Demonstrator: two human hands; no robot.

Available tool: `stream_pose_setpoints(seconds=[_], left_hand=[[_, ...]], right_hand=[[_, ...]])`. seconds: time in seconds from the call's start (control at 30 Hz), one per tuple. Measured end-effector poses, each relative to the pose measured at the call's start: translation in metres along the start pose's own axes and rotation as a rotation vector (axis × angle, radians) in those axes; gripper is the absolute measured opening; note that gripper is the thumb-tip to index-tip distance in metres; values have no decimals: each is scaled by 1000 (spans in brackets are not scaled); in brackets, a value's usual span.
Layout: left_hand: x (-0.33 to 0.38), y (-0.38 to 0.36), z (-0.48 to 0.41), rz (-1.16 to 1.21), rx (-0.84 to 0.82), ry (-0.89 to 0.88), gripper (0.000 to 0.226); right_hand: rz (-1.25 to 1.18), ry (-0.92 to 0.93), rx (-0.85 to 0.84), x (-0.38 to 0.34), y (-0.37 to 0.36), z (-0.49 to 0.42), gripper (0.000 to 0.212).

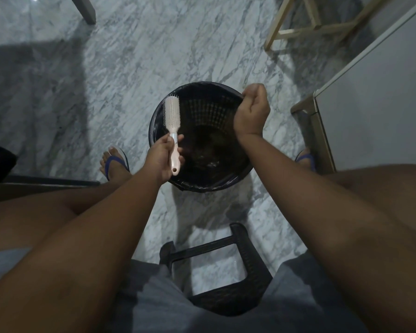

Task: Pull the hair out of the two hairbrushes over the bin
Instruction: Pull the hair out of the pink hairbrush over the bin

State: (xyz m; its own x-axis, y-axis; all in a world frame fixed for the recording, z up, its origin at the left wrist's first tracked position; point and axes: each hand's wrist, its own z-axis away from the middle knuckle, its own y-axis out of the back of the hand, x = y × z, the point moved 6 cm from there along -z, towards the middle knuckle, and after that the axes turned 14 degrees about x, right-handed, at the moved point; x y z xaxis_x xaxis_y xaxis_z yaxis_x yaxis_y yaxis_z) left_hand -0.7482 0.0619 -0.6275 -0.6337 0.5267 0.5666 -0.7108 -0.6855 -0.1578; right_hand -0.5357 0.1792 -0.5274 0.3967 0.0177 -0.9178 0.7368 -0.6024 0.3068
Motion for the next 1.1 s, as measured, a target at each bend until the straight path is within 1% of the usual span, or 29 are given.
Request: stream_pose_setpoints(seconds=[0.03,0.07,0.17,0.2,0.23,0.3,0.37,0.4,0.47,0.53,0.6,0.67,0.73,0.8,0.83,0.87,0.97,1.03,1.1], left_hand=[[0,0,0,3,-1,-1,34],[1,0,0,4,-5,-4,34],[4,-3,3,2,-25,-14,35],[5,-5,4,-1,-34,-14,35],[5,-6,5,-7,-42,-14,36],[6,-9,7,-19,-56,-15,36],[6,-9,9,-30,-67,-14,37],[6,-9,9,-38,-73,-14,37],[6,-10,10,-57,-81,-16,39],[5,-11,10,-58,-89,-12,40],[4,-14,11,-56,-105,-3,40],[4,-17,14,-70,-134,3,39],[3,-22,18,-90,-180,20,38],[1,-27,23,-115,-229,47,34],[-1,-29,25,-129,-251,60,32],[-2,-31,28,-137,-271,73,30],[-7,-32,29,-135,-285,88,26],[-8,-29,27,-139,-267,87,26],[-10,-25,25,-153,-255,87,26]], right_hand=[[67,-37,-52,6,-3,2,28],[177,-77,-189,15,-11,5,28],[635,-134,-801,42,-25,35,27],[759,-117,-932,43,-22,43,26],[832,-90,-999,43,-21,48,26],[821,-101,-987,42,-22,47,30],[735,-182,-909,45,-26,42,46],[720,-184,-880,45,-27,39,50],[705,-147,-857,42,-30,34,41],[645,-160,-815,39,-31,29,32],[644,-126,-824,37,-35,27,39],[618,-154,-819,36,-38,28,50],[417,-314,-725,30,-43,27,59],[188,-524,-637,25,-48,28,77],[120,-561,-617,25,-52,28,82],[88,-536,-617,25,-57,27,81],[95,-373,-634,20,-63,21,54],[165,-268,-645,9,-60,17,42],[276,-94,-657,2,-58,8,31]])
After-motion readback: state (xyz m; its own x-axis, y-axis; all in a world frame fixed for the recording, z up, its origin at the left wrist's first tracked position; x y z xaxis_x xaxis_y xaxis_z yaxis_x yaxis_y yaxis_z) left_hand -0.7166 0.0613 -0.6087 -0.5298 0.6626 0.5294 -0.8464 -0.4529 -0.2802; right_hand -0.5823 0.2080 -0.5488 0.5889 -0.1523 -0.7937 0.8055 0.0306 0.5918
